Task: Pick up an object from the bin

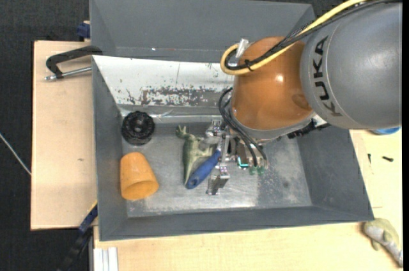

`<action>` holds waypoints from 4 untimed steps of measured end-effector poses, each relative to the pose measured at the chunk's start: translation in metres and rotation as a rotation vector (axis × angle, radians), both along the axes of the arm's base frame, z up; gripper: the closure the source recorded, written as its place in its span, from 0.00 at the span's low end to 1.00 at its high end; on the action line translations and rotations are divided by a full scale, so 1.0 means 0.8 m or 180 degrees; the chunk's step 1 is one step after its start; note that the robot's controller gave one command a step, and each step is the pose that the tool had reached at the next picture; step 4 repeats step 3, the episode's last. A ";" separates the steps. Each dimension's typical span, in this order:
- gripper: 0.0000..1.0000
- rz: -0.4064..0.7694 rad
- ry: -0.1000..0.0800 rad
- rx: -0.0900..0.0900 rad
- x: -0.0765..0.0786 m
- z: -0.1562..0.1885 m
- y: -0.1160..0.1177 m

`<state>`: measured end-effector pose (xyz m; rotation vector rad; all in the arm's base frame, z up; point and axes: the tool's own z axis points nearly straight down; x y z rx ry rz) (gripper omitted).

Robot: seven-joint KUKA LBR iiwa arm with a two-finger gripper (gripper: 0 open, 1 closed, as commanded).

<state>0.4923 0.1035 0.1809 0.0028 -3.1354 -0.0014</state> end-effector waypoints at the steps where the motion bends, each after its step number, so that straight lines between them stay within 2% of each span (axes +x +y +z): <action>1: 0.00 0.0678 -0.0053 0.0003 0.060 -0.135 -0.053; 2: 1.00 0.0678 -0.0085 0.0010 0.063 -0.131 -0.050; 3: 1.00 0.1674 -0.0054 -0.0003 0.081 0.064 -0.092; 4: 1.00 0.1674 -0.0054 -0.0003 0.081 0.064 -0.092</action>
Offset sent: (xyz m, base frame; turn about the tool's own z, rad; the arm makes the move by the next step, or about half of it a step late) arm 0.0441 -0.0419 -0.1109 -0.2145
